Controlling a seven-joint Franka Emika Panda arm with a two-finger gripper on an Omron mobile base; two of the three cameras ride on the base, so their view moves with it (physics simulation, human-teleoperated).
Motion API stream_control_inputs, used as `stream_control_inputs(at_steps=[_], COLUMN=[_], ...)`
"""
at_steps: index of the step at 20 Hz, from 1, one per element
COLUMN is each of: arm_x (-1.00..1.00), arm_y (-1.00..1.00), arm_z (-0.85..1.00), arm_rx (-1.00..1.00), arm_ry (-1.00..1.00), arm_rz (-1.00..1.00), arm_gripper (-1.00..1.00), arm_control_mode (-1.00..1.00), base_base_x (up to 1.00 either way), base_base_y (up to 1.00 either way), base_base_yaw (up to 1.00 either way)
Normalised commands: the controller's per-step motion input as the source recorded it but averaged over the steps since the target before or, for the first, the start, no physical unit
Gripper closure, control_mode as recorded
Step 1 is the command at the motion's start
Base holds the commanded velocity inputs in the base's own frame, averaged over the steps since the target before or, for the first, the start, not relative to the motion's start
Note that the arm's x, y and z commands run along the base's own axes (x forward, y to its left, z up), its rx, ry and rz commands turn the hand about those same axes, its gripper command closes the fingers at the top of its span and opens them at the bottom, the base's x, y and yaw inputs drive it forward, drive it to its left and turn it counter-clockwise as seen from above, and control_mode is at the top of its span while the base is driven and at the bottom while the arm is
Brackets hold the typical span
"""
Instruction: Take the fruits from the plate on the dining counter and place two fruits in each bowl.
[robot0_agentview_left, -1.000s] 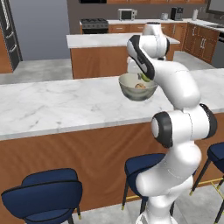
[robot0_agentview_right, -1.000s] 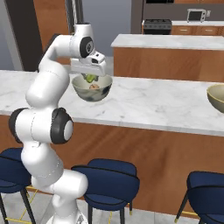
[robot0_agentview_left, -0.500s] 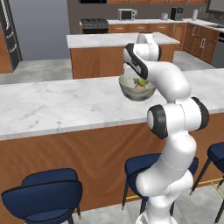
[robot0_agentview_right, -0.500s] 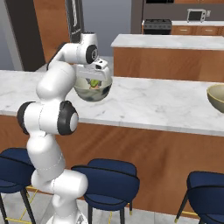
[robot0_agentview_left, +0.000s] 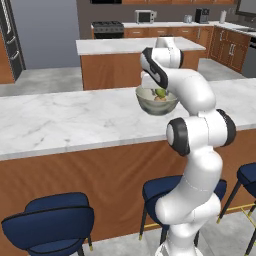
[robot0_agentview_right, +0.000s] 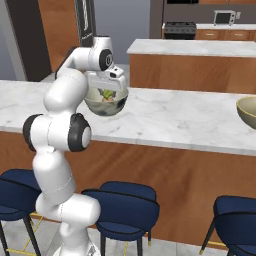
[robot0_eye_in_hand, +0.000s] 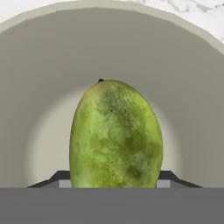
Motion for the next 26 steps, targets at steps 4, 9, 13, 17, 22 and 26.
stream_control_inputs(at_steps=[4,9,13,17,22,26], arm_x=[0.00,-0.01,-0.37,-0.84,-1.00,-1.00], arm_y=[0.00,0.00,0.00,0.00,-0.02,0.00], arm_z=[0.00,0.06,0.44,0.77,0.59,0.15], arm_rx=[0.00,0.00,0.00,-0.02,0.00,-0.01], arm_ry=[0.00,-0.01,-0.04,-0.06,-0.05,0.00], arm_rz=[0.00,0.00,0.00,0.00,0.00,0.00], arm_gripper=[-1.00,-1.00,-1.00,-1.00,-1.00,-1.00], arm_control_mode=[-1.00,-1.00,-1.00,-1.00,-1.00,-1.00], base_base_x=[0.00,0.00,0.00,0.00,0.00,0.00], base_base_y=[0.00,0.00,0.00,0.00,0.00,0.00], base_base_yaw=[0.00,0.00,0.00,0.00,0.00,0.00])
